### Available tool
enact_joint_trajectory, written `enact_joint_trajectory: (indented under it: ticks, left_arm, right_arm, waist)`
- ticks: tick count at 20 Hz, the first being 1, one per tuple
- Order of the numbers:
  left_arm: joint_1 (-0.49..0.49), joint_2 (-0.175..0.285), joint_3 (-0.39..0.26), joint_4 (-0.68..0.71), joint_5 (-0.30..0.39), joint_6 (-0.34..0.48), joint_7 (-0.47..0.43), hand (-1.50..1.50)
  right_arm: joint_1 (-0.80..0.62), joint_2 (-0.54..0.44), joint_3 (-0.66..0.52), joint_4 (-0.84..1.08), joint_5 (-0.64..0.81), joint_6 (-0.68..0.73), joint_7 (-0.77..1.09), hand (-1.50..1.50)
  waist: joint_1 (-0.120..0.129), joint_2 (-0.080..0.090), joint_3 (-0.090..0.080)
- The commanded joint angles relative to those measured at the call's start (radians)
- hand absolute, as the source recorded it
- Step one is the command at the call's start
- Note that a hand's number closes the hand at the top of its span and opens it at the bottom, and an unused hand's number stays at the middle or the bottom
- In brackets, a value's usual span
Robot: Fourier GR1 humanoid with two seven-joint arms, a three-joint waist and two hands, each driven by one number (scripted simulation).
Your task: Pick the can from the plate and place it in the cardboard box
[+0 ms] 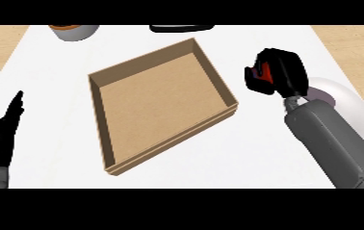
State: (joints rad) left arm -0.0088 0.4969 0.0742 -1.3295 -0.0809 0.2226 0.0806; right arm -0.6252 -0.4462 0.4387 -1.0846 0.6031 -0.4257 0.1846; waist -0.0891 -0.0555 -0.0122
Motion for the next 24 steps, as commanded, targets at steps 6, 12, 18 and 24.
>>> enact_joint_trajectory:
  ticks: [6, 12, 18, 24]
  left_arm:
    - [-0.007, -0.026, -0.032, -0.041, -0.014, -0.006, -0.015, 0.0]
    - [-0.063, -0.037, -0.031, -0.044, -0.02, -0.025, 0.011, 0.0]
    - [-0.133, -0.071, -0.021, 0.077, -0.053, -0.021, -0.044, 0.0]
    - [-0.138, -0.094, -0.041, 0.07, -0.069, -0.025, -0.052, 0.0]
  right_arm:
    - [-0.133, 0.2, 0.086, -0.381, 0.166, 0.13, 0.611, 1.5]
    - [-0.309, 0.364, 0.008, -0.3, 0.231, 0.217, 0.823, 1.5]
    - [-0.437, 0.443, -0.082, -0.058, 0.2, 0.152, 0.735, 1.5]
    - [-0.537, 0.445, -0.134, 0.321, 0.129, -0.017, 0.586, 1.5]
  waist:
    - [0.05, 0.03, 0.009]
    - [0.096, 0.053, 0.012]
    - [0.1, 0.059, 0.011]
    - [0.13, 0.068, 0.011]
